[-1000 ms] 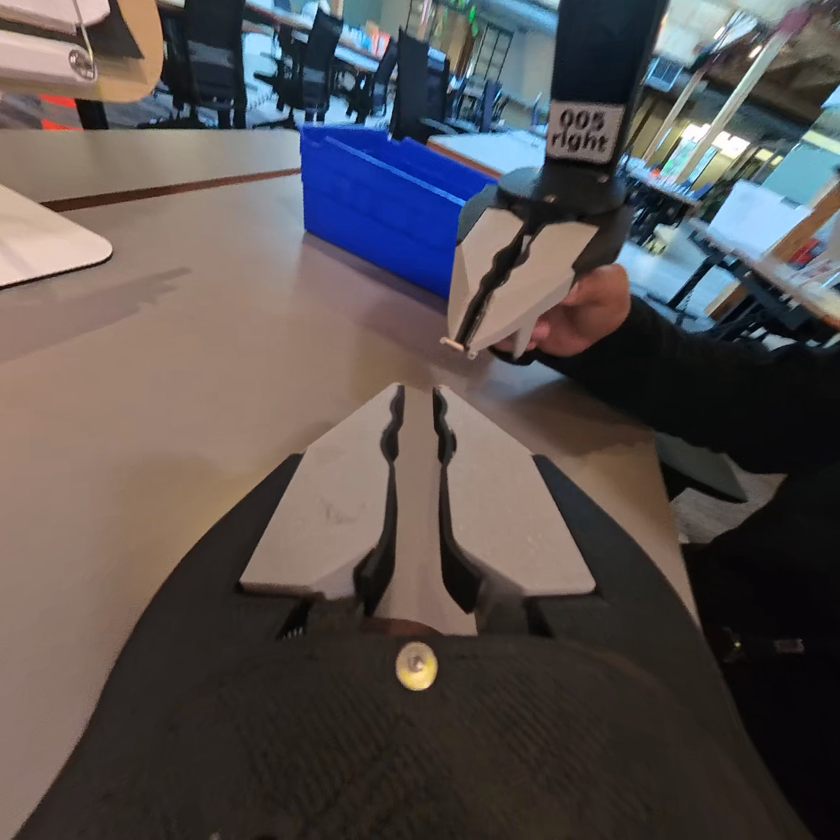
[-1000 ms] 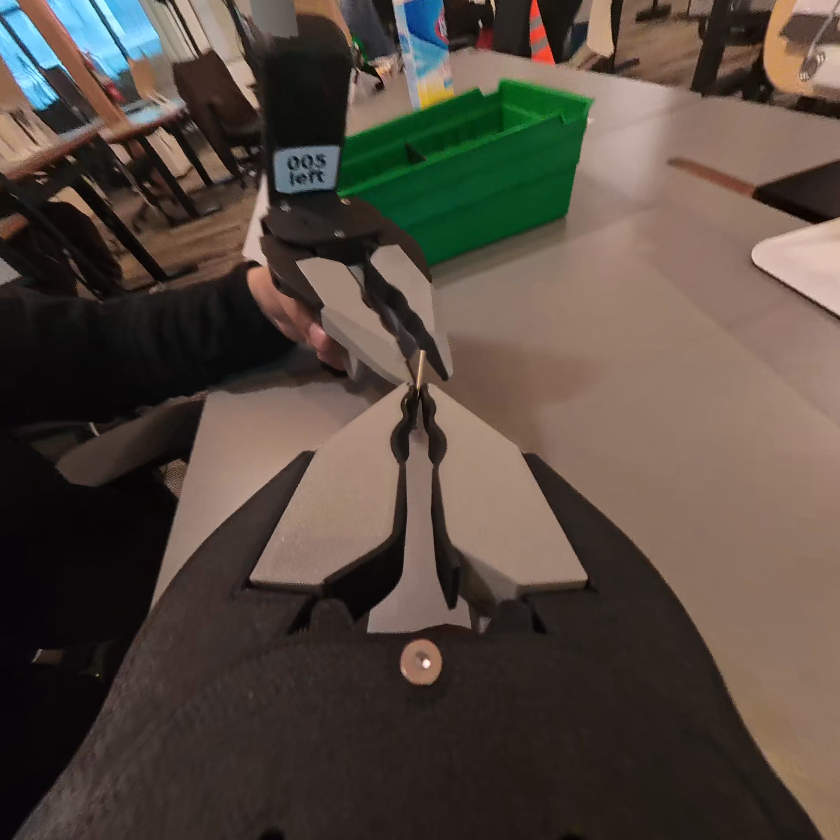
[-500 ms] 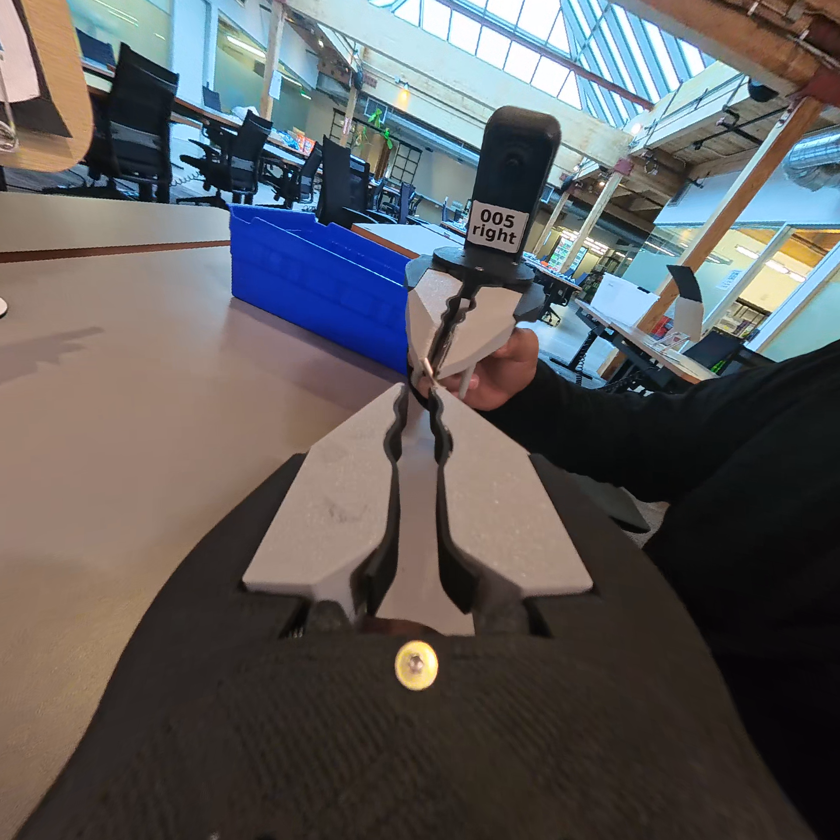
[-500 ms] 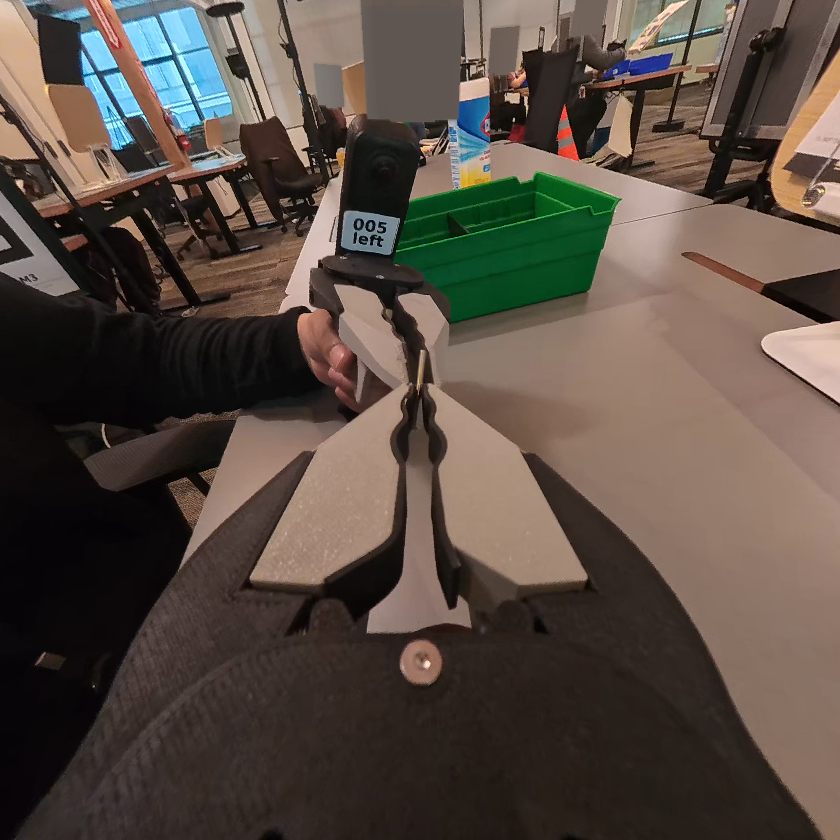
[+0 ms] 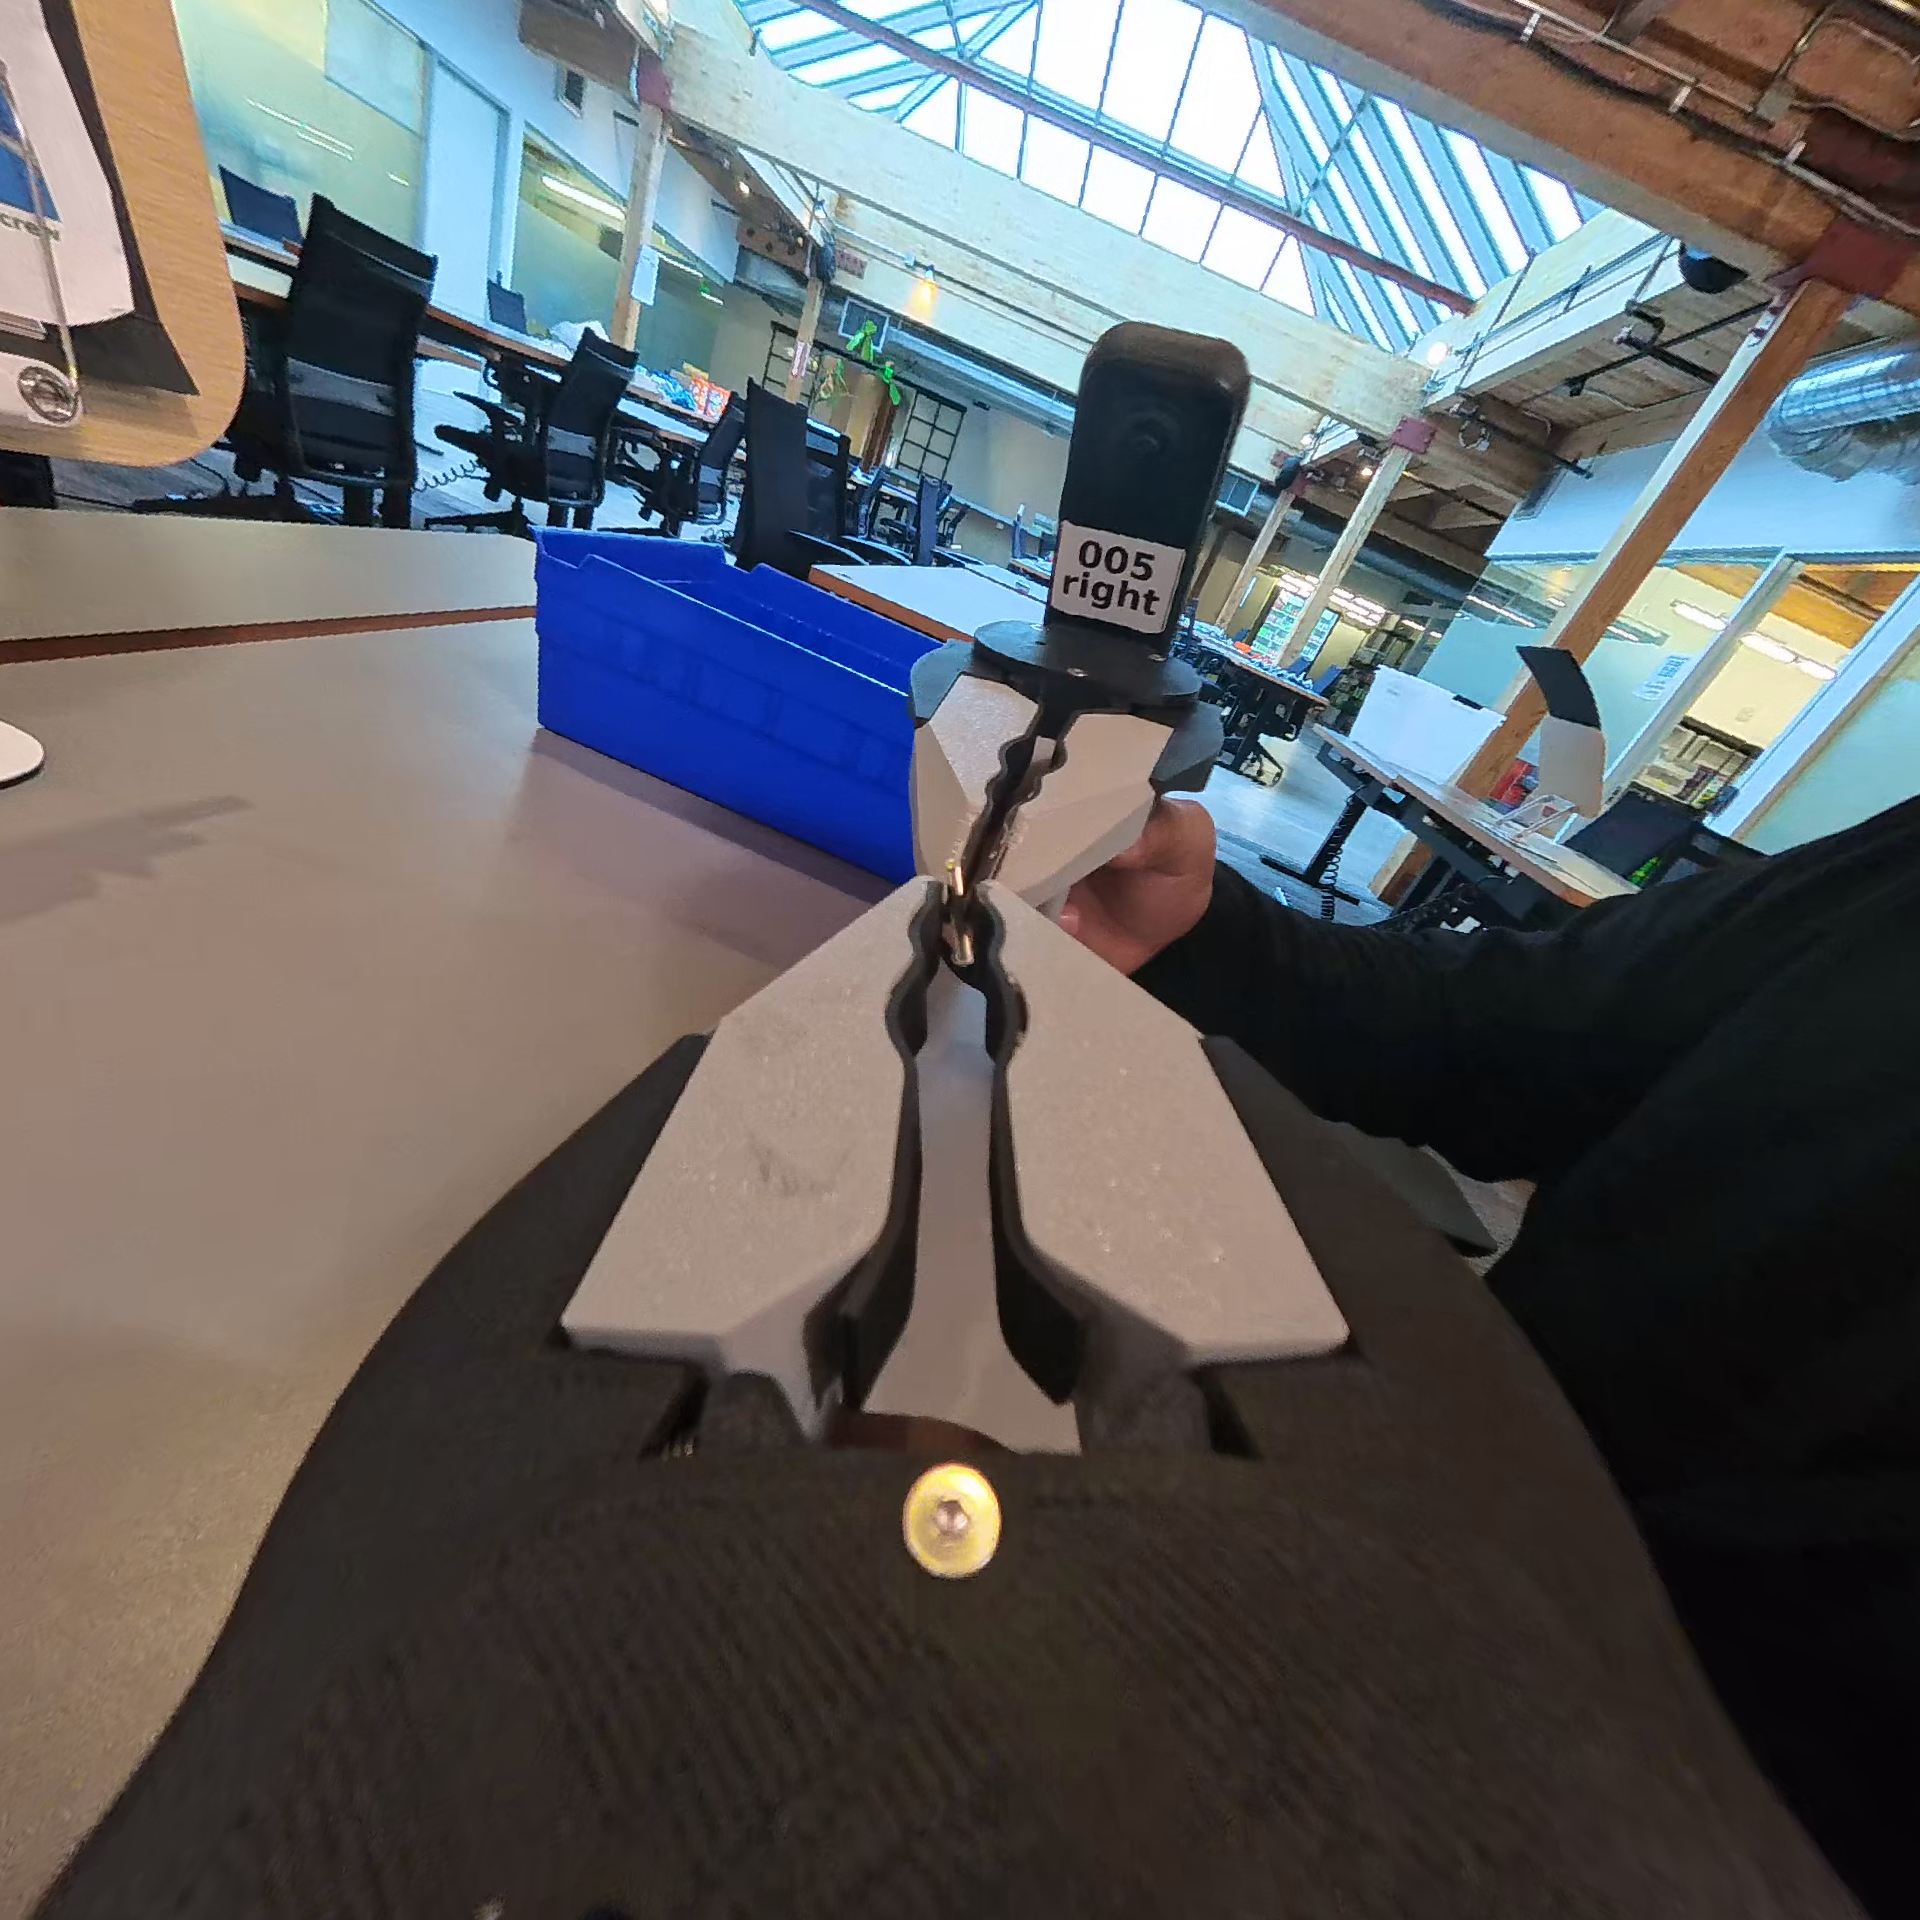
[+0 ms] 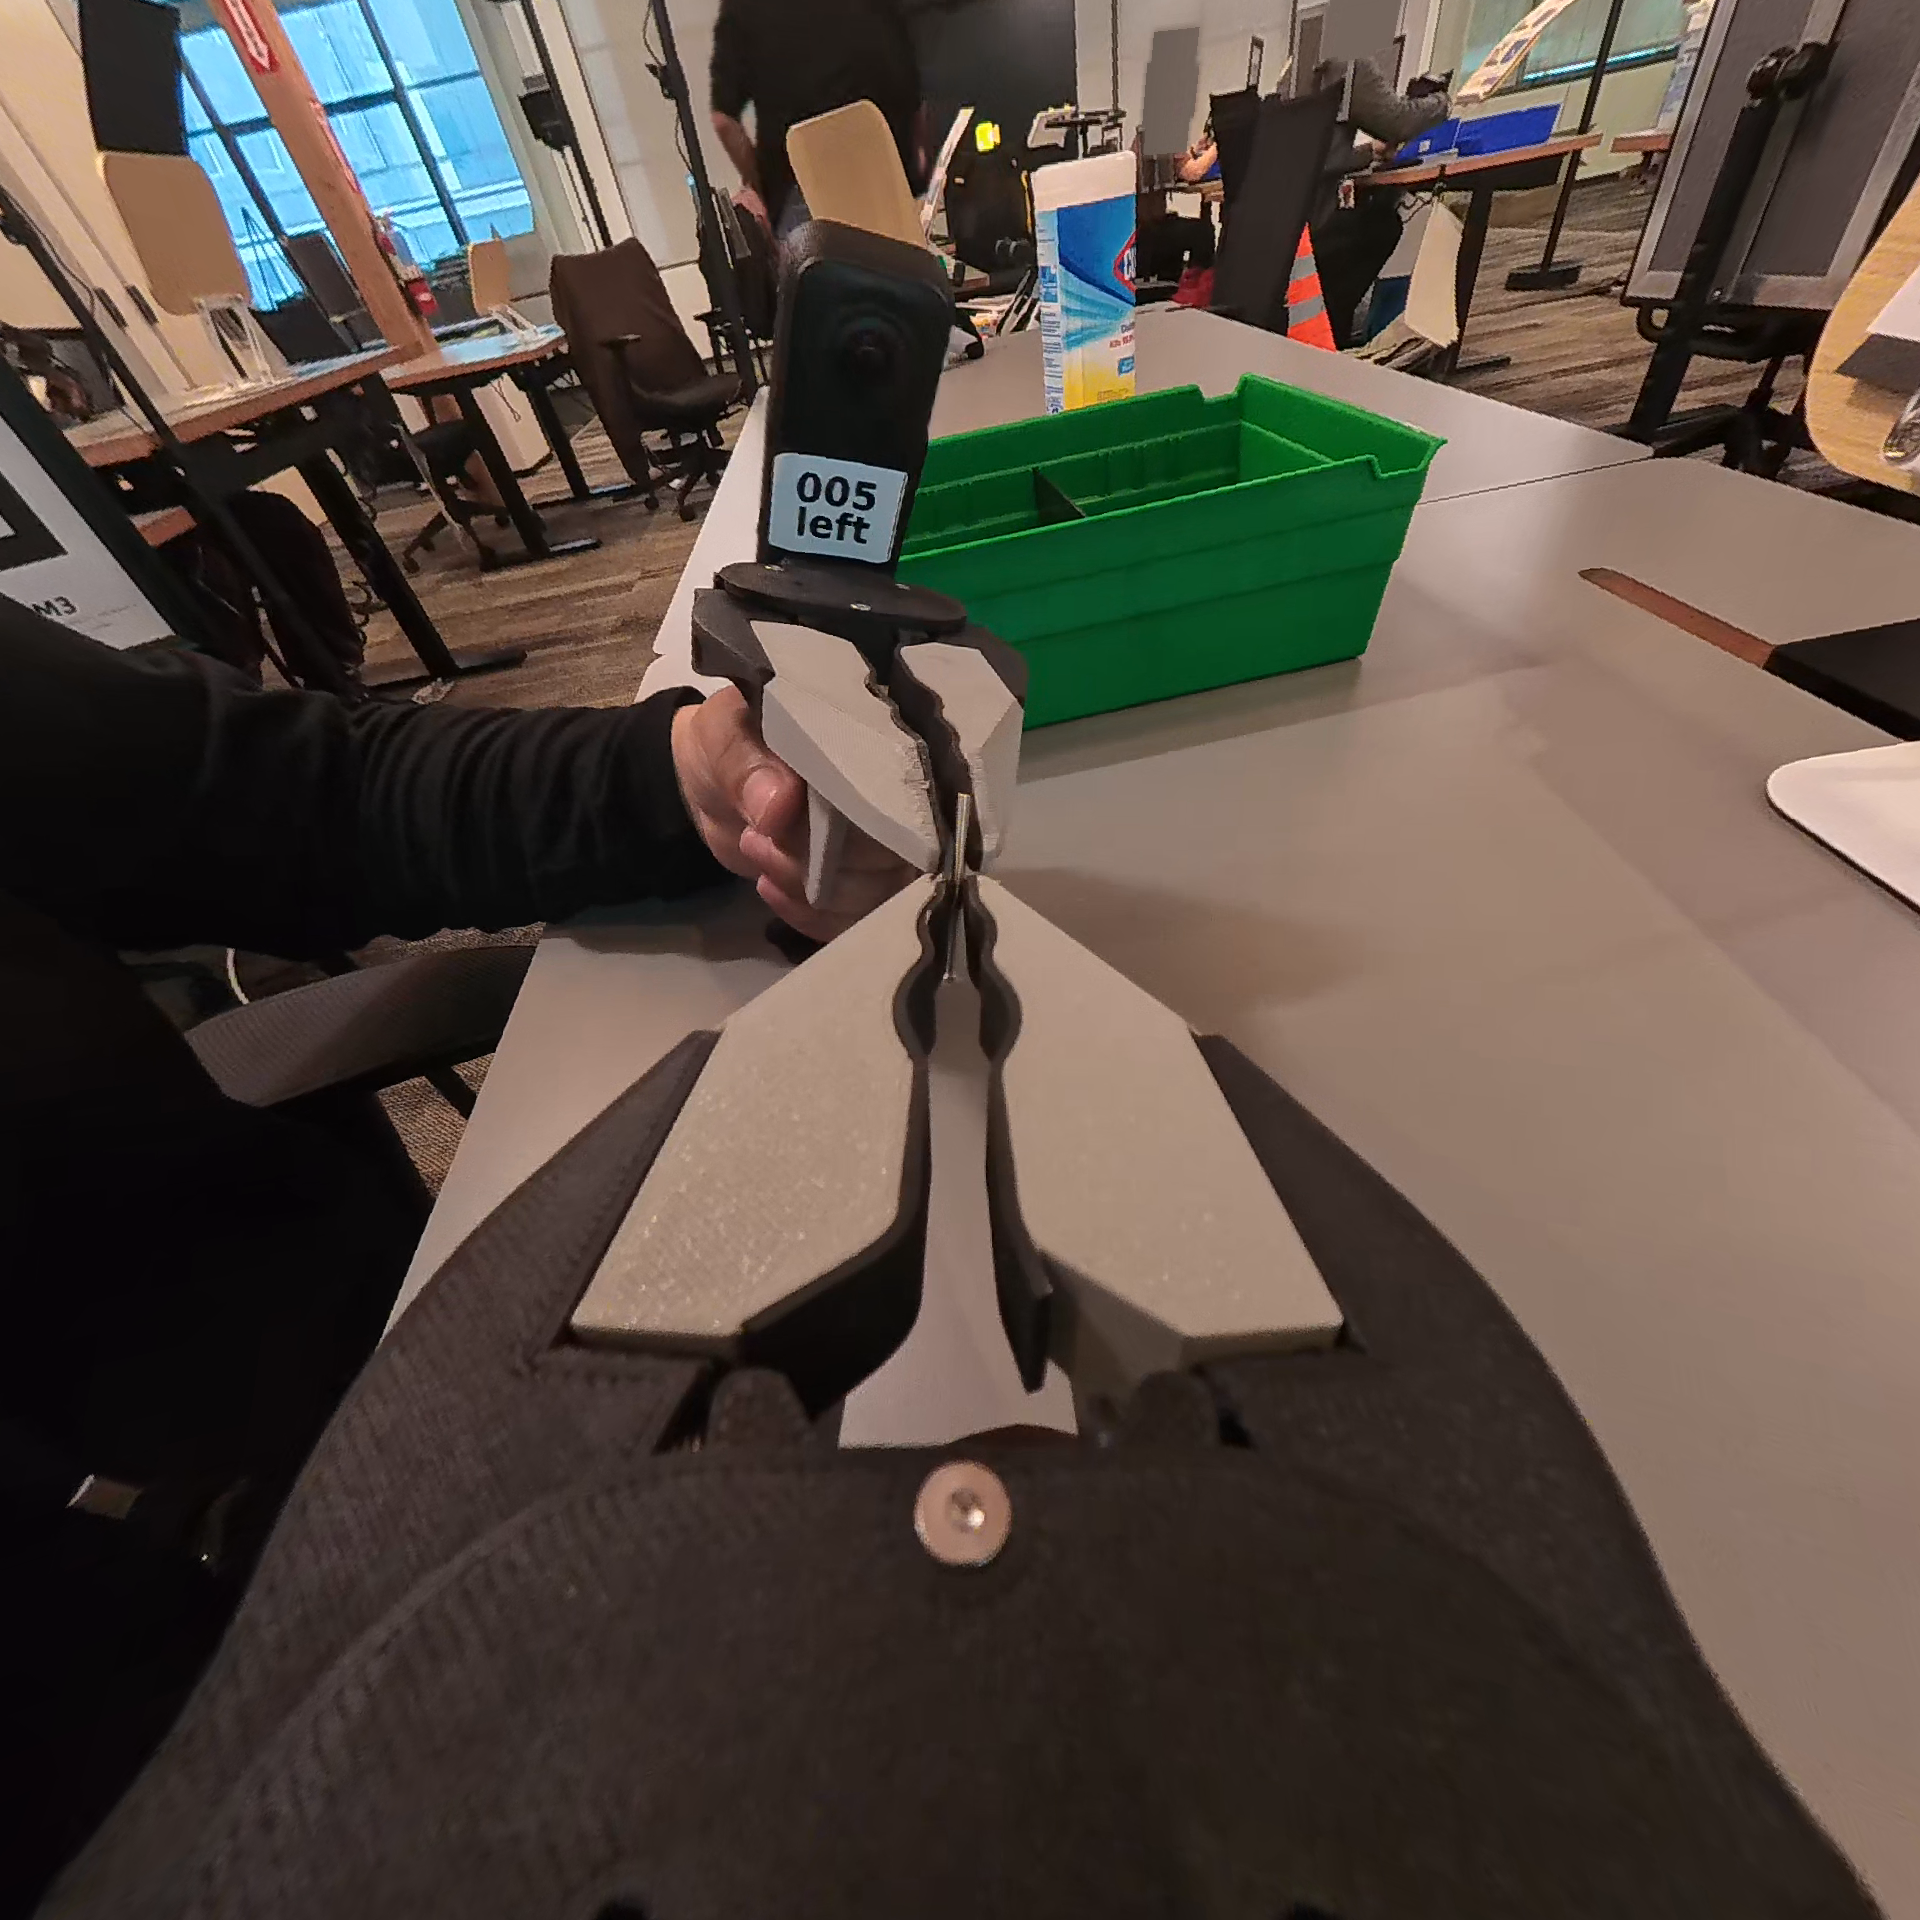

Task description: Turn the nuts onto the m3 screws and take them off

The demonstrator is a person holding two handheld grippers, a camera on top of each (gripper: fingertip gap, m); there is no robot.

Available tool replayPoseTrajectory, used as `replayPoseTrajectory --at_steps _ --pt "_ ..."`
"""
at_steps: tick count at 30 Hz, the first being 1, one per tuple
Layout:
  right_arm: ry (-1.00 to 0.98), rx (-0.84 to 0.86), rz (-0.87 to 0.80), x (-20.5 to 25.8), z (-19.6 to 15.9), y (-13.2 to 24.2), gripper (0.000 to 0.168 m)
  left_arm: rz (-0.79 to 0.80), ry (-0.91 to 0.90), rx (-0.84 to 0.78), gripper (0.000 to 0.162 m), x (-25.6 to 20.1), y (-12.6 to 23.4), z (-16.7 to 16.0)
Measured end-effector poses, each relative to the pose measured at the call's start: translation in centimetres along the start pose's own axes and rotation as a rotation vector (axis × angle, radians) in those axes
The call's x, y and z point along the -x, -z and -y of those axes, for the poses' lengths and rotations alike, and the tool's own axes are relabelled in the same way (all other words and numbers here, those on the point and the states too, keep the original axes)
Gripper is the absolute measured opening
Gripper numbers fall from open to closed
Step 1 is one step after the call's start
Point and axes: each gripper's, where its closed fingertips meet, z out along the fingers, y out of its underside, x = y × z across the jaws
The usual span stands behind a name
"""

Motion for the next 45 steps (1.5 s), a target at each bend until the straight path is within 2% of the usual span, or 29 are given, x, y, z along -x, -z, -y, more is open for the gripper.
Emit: replayPoseTrajectory --at_steps 18,24,26,30,38,41,45 --pt "-0.028 -0.002 0.018 -0.1 -0.3 -0.1 0.0 0.017 -0.026 -0.009 0.001 0.3 -0.1 -0.2" --pt "-0.051 0.005 0.025 -0.5 -0.7 0.0 0.023 0.009 -0.008 -0.036 0.0 0.3 0.2 0.4" --pt "-0.051 0.01 0.02 -0.5 -0.8 -0.2 0.021 0.002 -0.005 -0.032 0.0 0.1 0.2 0.3" --pt "-0.035 0.042 0.041 0.2 -1.4 -0.9 0.0 0.009 -0.021 -0.013 0.001 0.0 -0.1 0.0" --pt "-0.028 0.042 0.035 0.3 -1.4 -1.0 0.0 -0.011 0.004 -0.019 0.001 -0.2 -0.2 0.0" --pt "-0.026 0.034 0.044 0.5 -1.2 -1.0 0.0 -0.005 -0.006 0.003 0.006 -0.2 -0.4 -0.4" --pt "-0.036 0.019 0.048 0.5 -1.0 -1.1 0.0 -0.011 -0.02 -0.005 0.001 -0.4 -0.4 -0.4"
